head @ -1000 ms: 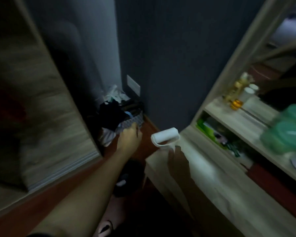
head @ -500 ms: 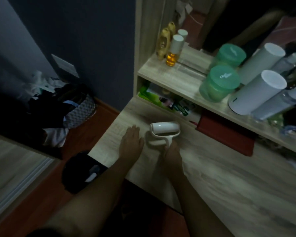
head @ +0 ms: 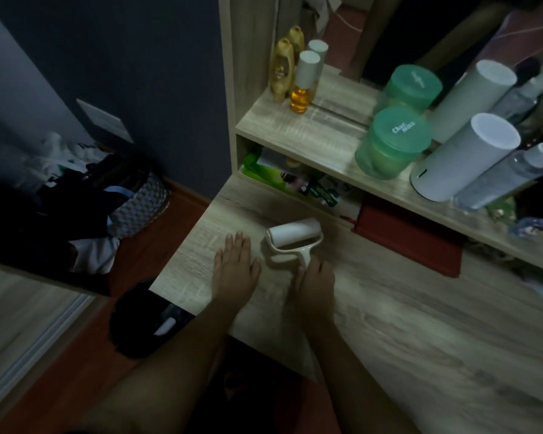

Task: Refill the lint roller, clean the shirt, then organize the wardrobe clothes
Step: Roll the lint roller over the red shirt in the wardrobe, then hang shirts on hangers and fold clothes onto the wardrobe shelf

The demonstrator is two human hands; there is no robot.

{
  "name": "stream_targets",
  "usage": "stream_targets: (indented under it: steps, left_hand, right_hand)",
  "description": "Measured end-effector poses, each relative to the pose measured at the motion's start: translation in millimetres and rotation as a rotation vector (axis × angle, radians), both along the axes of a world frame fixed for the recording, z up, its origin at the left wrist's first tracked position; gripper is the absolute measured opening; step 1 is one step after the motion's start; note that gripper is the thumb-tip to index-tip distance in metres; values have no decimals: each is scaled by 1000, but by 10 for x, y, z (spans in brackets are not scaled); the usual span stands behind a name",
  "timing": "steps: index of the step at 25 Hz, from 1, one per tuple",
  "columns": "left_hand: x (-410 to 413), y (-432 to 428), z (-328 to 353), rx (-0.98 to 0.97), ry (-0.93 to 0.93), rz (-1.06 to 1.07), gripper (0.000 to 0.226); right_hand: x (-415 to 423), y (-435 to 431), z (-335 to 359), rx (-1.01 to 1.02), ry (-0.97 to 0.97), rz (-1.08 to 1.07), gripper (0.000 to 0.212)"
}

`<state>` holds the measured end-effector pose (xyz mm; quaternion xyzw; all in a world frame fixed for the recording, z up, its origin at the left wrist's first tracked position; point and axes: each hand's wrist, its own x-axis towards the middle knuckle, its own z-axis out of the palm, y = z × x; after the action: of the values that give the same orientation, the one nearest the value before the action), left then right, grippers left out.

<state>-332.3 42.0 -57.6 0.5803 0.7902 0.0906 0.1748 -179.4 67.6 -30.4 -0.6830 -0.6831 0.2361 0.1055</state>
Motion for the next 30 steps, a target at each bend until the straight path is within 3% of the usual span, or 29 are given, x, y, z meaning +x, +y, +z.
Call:
stream_targets:
  steps: [4, 8, 16, 22, 25, 30]
  left_hand:
    - [-37, 6, 74, -51, -61, -18, 60]
    - [-197, 62, 395, -17, -110, -72, 60]
    - [-1472, -25, 2105, 325, 143, -34, 60]
    - [-2688, -1255, 3182, 520, 478, 250, 63]
    - [-3116, -1941, 3472, 515, 580, 375, 72]
    - [-3977, -3148, 3769, 530, 712, 585, 68]
  right_hand:
    - [3, -25, 32, 44, 7, -13, 51]
    - [-51, 10, 360, 228, -7, 55, 57]
    - [-1367, 446, 1830, 600, 207, 471, 43]
    - [-3063, -160, 2912, 760, 498, 844, 39]
    - [-3768, -651, 3156, 816, 593, 997, 47]
    - [-5024, -1731, 3417, 800, 712, 1242, 49]
